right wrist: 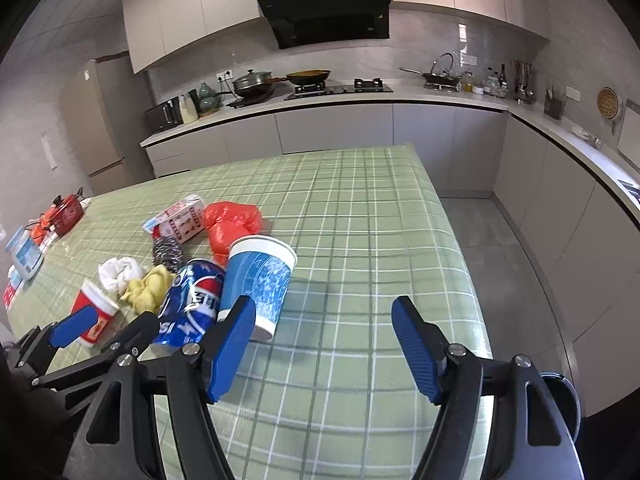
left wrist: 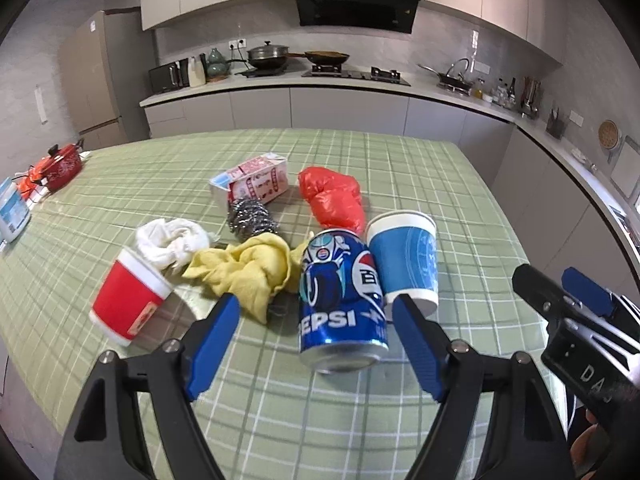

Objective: Collect trash
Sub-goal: 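Move both tools back to the table toward the Pepsi can and blue cup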

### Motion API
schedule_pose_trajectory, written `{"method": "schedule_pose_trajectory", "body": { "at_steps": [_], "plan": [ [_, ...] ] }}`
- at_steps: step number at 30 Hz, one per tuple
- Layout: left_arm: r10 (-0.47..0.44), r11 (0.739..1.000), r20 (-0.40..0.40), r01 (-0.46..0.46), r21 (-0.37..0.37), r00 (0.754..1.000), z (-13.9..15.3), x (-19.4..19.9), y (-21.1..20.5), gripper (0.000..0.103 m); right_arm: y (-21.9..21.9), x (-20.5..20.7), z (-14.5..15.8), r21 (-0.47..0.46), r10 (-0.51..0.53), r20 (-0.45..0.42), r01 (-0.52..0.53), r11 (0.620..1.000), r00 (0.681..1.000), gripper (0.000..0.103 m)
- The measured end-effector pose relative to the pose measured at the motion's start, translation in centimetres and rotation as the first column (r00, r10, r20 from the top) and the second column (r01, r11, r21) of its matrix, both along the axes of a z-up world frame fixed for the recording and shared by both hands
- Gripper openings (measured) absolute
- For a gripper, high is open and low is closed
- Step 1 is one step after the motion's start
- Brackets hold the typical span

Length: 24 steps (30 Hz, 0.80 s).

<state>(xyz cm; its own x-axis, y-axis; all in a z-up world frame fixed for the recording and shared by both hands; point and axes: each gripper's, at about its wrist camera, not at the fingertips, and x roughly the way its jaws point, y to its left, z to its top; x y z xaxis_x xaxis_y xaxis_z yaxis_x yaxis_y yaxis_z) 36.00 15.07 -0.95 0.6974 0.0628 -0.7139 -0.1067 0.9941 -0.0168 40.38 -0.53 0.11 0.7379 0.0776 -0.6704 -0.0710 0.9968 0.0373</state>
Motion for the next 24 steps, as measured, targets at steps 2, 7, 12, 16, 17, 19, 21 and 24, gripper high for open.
{"method": "schedule_pose_trajectory", "body": {
  "at_steps": [2,7,12,16,17,19,21,24],
  "plan": [
    [-0.013,1.0,-0.014,0.013,-0.001,1.0,-0.3,0.7,0.2,0.08,0.2,0.7,-0.2,-0.003,-0.016,-0.007,0.016,1.0,1.0,0.073],
    [-0.034,0.999,-0.028,0.034,-0.002,0.999,-0.8,1.9,0.4,0.08,0.7,2.0,-0.8,-0.013,-0.041,-0.022,0.041,0.999,0.999,0.073],
    [-0.05,0.999,-0.051,0.049,-0.013,0.997,-1.5,2.8,0.5,0.08,0.8,3.2,-1.6,-0.018,-0.061,-0.044,0.06,0.998,0.997,0.073],
    [-0.063,0.998,-0.072,0.061,-0.03,0.995,-2.1,3.5,0.5,0.08,1.1,3.8,-1.9,-0.024,-0.059,-0.051,0.058,0.998,0.997,0.073],
    [-0.068,0.997,-0.075,0.066,-0.03,0.995,-2.2,3.7,0.4,0.08,1.1,3.8,-1.9,-0.026,-0.059,-0.051,0.058,0.998,0.997,0.073],
    [-0.076,0.997,-0.079,0.074,-0.031,0.994,-2.5,3.9,0.3,0.08,1.2,4.1,-2.1,-0.027,-0.06,-0.056,0.058,0.998,0.997,0.073],
    [-0.081,0.996,-0.081,0.078,-0.034,0.993,-2.7,4.1,0.1,0.08,1.2,4.4,-2.2,-0.028,-0.063,-0.059,0.061,0.998,0.996,0.073],
    [-0.089,0.996,-0.098,0.086,-0.034,0.991,-3.1,4.4,0.0,0.08,1.3,4.9,-2.4,-0.027,-0.063,-0.064,0.062,0.998,0.996,0.073]
  ]
}}
